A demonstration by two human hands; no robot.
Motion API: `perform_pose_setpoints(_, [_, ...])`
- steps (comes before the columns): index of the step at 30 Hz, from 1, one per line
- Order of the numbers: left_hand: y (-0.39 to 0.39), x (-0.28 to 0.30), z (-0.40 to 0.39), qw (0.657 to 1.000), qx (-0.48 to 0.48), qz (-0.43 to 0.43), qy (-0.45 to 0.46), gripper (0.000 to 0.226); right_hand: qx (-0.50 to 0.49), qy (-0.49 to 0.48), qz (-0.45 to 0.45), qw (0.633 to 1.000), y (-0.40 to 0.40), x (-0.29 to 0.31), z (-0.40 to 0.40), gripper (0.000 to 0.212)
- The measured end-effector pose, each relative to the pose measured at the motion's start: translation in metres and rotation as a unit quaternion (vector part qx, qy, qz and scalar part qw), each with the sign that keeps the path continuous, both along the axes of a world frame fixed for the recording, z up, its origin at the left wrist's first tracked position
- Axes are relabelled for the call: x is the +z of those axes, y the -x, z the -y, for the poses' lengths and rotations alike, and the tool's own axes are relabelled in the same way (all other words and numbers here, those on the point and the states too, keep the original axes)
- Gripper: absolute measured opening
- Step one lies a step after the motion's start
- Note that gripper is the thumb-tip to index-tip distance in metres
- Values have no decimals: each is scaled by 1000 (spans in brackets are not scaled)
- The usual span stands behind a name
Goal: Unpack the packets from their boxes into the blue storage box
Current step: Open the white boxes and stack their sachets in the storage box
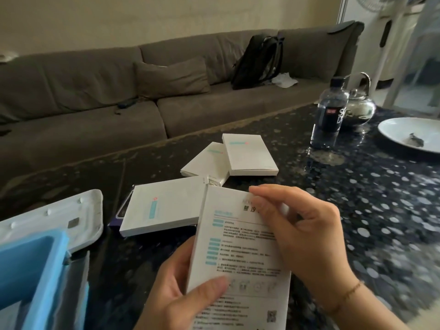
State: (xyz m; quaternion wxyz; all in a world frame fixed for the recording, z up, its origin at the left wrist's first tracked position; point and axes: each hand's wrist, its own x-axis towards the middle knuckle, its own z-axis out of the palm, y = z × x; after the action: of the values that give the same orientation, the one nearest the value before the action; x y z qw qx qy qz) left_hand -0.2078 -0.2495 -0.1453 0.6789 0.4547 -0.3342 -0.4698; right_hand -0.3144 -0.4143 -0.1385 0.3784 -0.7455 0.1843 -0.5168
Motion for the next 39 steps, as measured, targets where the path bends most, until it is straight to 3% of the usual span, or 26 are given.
perform_pose_setpoints(6, [-1,-2,-2,1000,0,15,-18,54,-41,51,-24,998,3,8,0,8])
perform_pose_setpoints(10, [-1,3,-2,1000,3,21,-23,60,20,3,-86,996,8,28,4,7])
perform_pose_setpoints(13, [2,14,1,993,96,51,-40,60,76,15,-181,980,11,52,1,8])
perform_pose_setpoints(18, [9,29,8,967,190,169,-6,71,101,37,-246,963,10,74,-12,5])
perform_pose_setpoints(24, [5,34,5,939,248,234,44,44,142,-4,-227,963,9,83,-21,9])
perform_pose_setpoints(27, [5,36,2,928,252,269,62,35,183,-95,-204,957,7,84,-22,5])
perform_pose_setpoints(31, [8,35,0,902,268,318,112,22,298,-271,-220,888,5,84,-19,20])
perform_pose_setpoints(39, [7,31,-3,877,283,363,138,10,384,-500,-169,757,-5,67,-16,15])
